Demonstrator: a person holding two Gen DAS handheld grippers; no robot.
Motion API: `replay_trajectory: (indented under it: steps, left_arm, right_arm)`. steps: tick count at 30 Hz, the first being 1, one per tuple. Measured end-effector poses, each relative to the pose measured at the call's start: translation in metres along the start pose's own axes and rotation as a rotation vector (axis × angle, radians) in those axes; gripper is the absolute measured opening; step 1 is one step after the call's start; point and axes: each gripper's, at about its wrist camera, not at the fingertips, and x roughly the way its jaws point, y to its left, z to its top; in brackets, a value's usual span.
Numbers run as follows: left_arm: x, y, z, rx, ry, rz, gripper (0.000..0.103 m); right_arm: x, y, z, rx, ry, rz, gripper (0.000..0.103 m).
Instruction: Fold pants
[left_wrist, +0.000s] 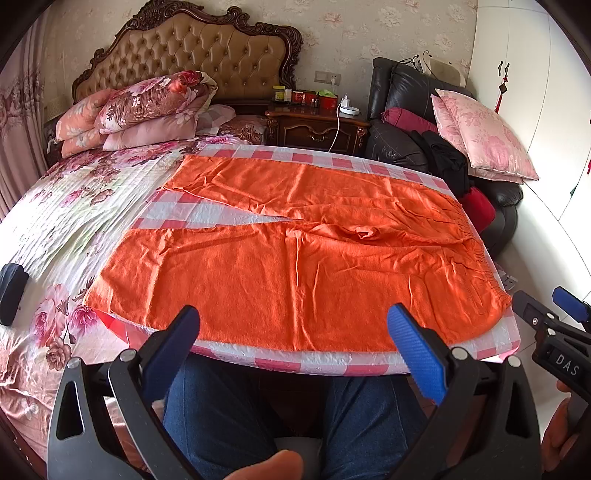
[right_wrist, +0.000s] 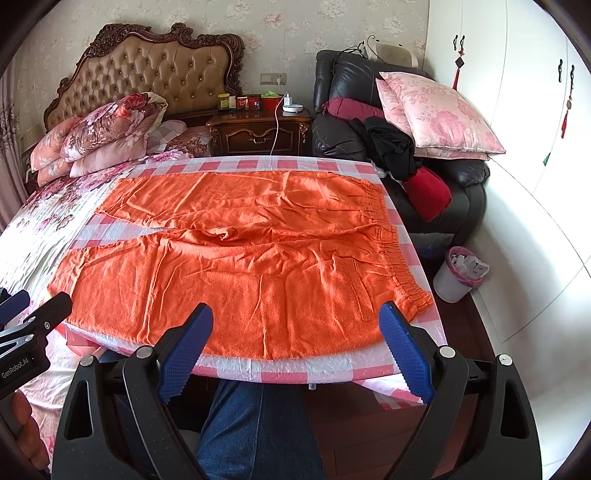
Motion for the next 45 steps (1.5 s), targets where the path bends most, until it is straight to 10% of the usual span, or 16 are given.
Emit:
replay_trajectory:
  steps: [45]
  left_arm:
    - [0.0011,0.0021,0.0001,-0.006,0.005,-0.006,0.101]
  right_arm:
    - [0.0013,0.0005,-0.0016,0.004,0.007,0.004,0.088]
